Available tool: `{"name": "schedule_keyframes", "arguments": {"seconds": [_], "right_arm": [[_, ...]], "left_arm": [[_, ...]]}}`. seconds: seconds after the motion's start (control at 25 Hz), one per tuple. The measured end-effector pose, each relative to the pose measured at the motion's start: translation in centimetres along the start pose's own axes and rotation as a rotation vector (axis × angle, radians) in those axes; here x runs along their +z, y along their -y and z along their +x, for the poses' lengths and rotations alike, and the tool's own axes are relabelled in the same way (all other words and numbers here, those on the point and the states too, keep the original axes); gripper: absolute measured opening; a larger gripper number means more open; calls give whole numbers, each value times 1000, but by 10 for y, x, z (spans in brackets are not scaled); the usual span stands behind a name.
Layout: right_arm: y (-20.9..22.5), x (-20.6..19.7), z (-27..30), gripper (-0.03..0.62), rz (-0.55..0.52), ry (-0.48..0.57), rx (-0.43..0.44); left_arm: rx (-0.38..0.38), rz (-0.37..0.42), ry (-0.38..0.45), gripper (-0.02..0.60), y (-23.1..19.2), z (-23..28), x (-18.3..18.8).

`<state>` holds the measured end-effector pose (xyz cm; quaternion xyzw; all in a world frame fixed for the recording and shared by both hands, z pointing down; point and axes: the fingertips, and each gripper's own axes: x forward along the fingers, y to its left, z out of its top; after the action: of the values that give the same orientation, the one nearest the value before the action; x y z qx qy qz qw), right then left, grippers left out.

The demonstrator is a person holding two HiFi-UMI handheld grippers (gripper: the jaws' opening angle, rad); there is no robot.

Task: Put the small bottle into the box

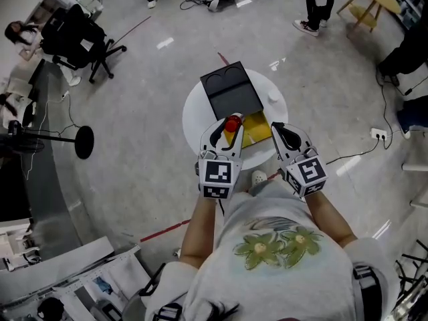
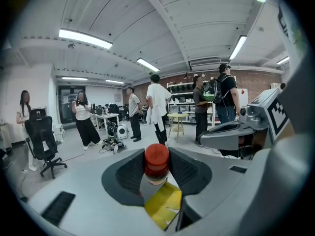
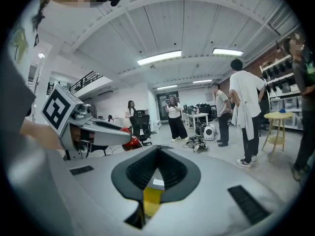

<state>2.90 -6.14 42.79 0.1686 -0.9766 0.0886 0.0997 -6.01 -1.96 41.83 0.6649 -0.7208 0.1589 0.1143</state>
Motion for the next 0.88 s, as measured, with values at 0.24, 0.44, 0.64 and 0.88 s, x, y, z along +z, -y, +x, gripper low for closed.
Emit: {"name": "schedule_keyframes", "arguments": {"seconds": [0.24, 0.44, 0.64, 0.88], "right_arm": [[8, -4, 8, 6, 4, -15, 8], [10, -8, 13, 6, 0, -30, 21], [5, -10, 19, 6, 3, -42, 22], [6, -12, 33, 6, 29, -58, -1]], "left_arm": [[-20, -10, -45, 153, 5, 15, -16], [-33, -7, -79, 153, 10, 22, -29], [-53, -8, -106, 153, 9, 23, -37], [-100, -8, -142, 153, 5, 34, -49]]}}
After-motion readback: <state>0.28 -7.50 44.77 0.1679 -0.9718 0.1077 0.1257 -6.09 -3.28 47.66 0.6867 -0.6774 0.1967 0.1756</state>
